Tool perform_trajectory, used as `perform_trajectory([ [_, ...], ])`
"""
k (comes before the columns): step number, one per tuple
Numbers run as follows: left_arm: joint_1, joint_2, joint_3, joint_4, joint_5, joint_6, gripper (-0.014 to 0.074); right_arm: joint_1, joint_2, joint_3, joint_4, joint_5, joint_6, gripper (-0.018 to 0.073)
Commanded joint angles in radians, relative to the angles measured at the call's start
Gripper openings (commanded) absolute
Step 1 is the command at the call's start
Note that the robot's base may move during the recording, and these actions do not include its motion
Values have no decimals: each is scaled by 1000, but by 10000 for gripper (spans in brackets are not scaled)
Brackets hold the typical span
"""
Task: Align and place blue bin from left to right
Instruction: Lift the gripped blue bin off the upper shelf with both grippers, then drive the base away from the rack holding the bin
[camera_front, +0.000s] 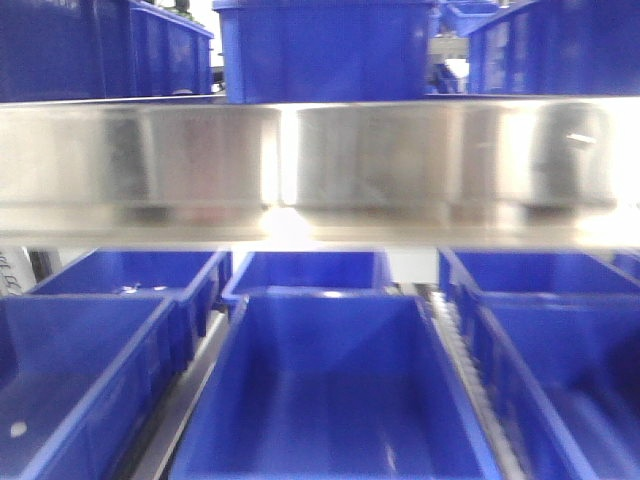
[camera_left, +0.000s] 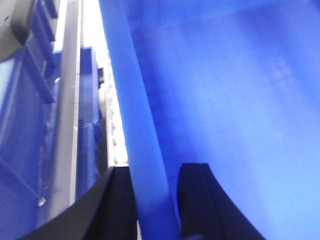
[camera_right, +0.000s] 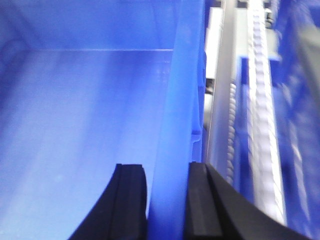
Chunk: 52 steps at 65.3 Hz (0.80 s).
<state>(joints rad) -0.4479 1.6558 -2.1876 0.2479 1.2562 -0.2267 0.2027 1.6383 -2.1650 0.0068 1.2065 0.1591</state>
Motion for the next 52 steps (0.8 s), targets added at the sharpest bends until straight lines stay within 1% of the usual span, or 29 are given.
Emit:
perform_trajectory([
  [1, -16, -22, -9, -34, -128, 31, -13, 8, -20, -19, 0, -138, -23, -81],
  [24, -16, -22, -9, -32, -183, 31, -13, 8, -20, -19, 0, -138, -23, -81],
  [52, -16, -22, -9, -25, -183, 31, -13, 8, -20, -19, 0, -138, -23, -81],
])
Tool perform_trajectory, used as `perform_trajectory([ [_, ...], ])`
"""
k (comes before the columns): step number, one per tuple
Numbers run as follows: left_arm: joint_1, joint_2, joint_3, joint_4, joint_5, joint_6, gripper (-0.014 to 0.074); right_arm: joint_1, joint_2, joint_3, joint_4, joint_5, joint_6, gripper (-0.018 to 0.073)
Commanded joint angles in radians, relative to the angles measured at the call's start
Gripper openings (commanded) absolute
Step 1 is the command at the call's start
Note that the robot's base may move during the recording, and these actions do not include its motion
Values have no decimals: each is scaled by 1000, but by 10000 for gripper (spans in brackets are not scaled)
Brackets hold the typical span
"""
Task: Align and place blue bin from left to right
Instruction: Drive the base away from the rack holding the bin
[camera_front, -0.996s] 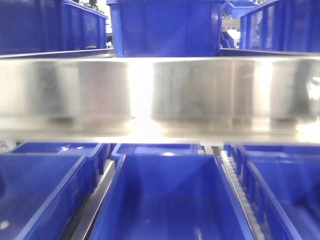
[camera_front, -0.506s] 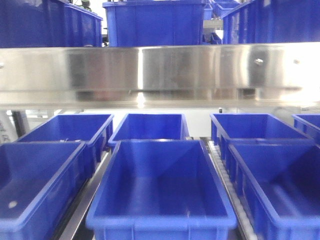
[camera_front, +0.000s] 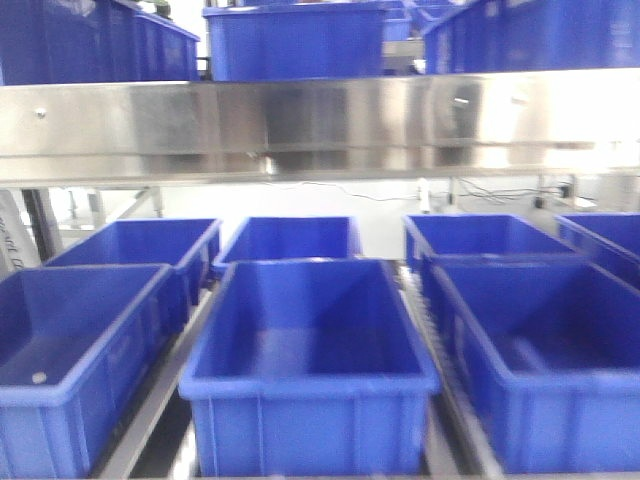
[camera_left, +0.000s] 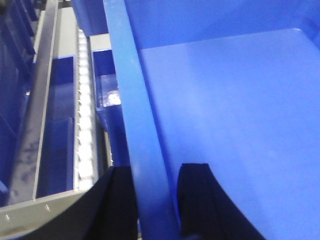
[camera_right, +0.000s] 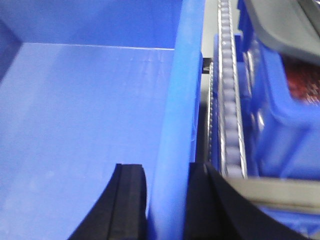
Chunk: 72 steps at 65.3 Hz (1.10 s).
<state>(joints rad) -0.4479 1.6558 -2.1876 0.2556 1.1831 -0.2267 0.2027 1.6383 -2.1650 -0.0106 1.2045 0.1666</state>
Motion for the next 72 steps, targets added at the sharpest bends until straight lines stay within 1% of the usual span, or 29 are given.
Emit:
perform_trajectory([
  [1, -16, -22, -9, -33, -110, 31, -13, 8, -20, -19, 18, -136, -31, -81],
  [72, -16, -22, -9, -33, -110, 31, -13, 8, -20, -19, 20, -136, -31, -81],
])
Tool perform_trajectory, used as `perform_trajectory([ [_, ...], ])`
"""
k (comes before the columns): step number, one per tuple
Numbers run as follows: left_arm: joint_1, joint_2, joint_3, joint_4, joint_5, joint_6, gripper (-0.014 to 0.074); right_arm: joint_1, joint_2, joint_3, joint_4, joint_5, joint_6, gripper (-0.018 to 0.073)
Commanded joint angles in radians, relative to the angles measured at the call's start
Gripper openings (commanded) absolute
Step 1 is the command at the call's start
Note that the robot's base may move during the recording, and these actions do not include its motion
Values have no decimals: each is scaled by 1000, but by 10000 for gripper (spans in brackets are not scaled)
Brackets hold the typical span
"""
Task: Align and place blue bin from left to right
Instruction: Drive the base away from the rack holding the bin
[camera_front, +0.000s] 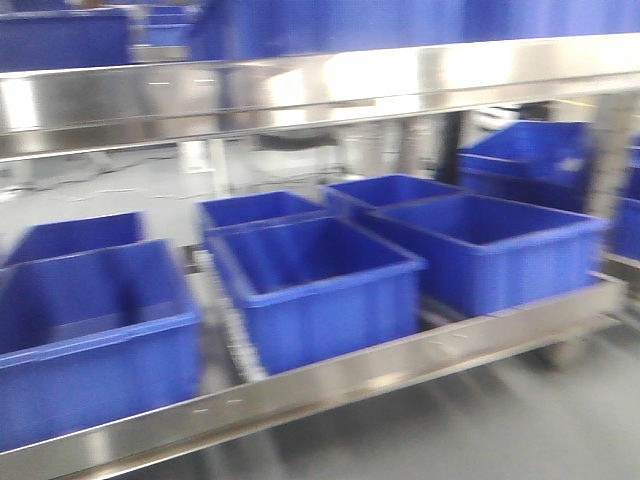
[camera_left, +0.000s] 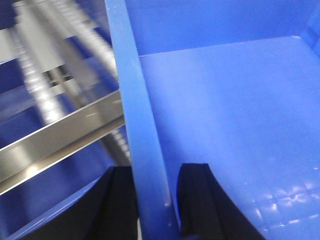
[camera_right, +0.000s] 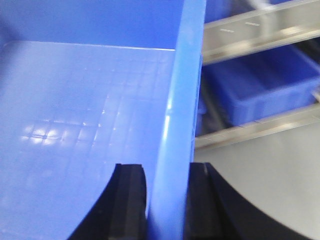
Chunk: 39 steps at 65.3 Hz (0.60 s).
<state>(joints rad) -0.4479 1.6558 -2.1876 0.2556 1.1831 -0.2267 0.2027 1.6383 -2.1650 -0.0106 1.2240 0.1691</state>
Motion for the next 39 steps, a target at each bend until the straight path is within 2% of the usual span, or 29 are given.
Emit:
perform_trajectory([
  [1, -16, -22, -9, -33, -110, 31, -13, 8, -20, -19, 20, -156, -33, -81],
  [39, -16, -22, -9, -33, -110, 31, -13, 8, -20, -19, 20, -156, -33, -81],
])
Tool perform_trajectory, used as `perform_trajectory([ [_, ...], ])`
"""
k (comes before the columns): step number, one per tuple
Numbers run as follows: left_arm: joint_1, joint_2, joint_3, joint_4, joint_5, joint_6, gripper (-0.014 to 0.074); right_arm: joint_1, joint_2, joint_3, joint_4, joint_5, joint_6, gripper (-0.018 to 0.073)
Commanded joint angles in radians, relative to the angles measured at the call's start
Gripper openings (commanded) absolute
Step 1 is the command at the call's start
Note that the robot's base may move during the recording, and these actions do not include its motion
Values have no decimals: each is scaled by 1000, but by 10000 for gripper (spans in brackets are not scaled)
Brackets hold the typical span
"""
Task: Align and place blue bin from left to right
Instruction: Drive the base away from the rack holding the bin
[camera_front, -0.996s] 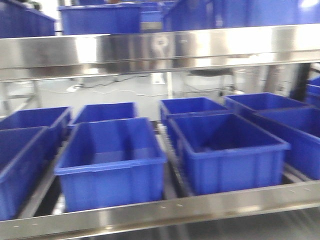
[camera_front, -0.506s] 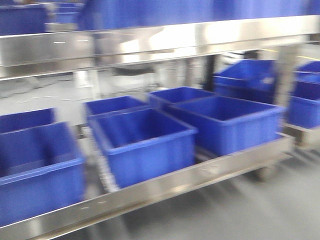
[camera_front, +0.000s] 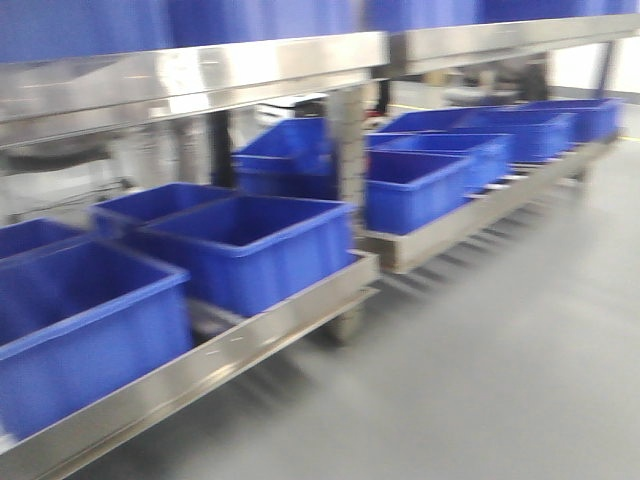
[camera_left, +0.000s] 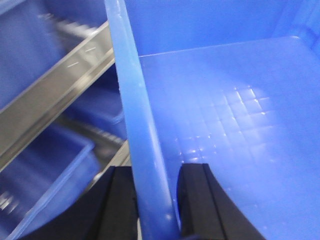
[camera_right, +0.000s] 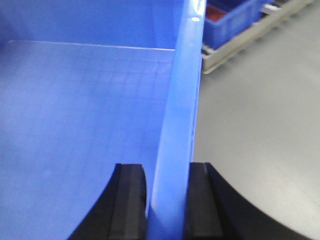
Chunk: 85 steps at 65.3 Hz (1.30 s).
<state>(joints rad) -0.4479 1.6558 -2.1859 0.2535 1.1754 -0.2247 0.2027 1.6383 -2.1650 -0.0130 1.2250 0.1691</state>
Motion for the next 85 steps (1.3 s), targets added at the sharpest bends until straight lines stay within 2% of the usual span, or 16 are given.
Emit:
perform_trajectory([
  [1, -16, -22, -11, -31, -102, 29, -13, 8, -20, -19, 22, -157, -33, -81],
  [85, -16, -22, -11, -14, -102, 29, -13, 8, -20, -19, 22, -157, -33, -81],
])
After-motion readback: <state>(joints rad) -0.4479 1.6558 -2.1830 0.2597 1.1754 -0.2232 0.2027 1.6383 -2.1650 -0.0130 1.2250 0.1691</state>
